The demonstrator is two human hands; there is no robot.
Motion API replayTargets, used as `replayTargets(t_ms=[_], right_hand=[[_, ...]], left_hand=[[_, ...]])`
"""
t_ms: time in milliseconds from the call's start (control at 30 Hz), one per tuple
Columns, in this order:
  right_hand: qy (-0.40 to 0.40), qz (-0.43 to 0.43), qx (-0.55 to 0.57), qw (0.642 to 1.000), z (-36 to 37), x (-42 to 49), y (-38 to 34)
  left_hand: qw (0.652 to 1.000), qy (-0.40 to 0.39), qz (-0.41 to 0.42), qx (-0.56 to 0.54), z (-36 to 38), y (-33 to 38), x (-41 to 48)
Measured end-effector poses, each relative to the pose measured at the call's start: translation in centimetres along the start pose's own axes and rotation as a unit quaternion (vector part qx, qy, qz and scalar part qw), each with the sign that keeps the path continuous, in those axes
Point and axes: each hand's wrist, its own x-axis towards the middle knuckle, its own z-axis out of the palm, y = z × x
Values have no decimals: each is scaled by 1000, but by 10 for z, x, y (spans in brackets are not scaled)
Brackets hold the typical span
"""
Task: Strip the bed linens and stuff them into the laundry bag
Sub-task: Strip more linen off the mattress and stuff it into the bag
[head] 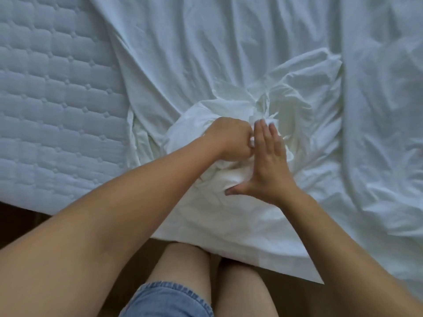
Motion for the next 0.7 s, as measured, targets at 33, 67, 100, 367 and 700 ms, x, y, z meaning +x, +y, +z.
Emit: replayTargets(t_ms=[33,67,100,367,700], right_hand=[[-53,13,16,998,-4,13,-8],[-83,25,33,996,-5,24,-12],[-95,30,44,994,-4,33,-16],[-122,28,-12,992,20,63,-16],[-156,104,126,974,12,108,1]], left_hand=[[1000,-5,3,0,-2,-2,-1],[1000,-3,0,-6,-4,-6,-2],[1000,6,-11,-8,-7,-11,-5],[916,350,-162,-106,17,-36,-56],[663,319,-333,-590,52,-79,-80]])
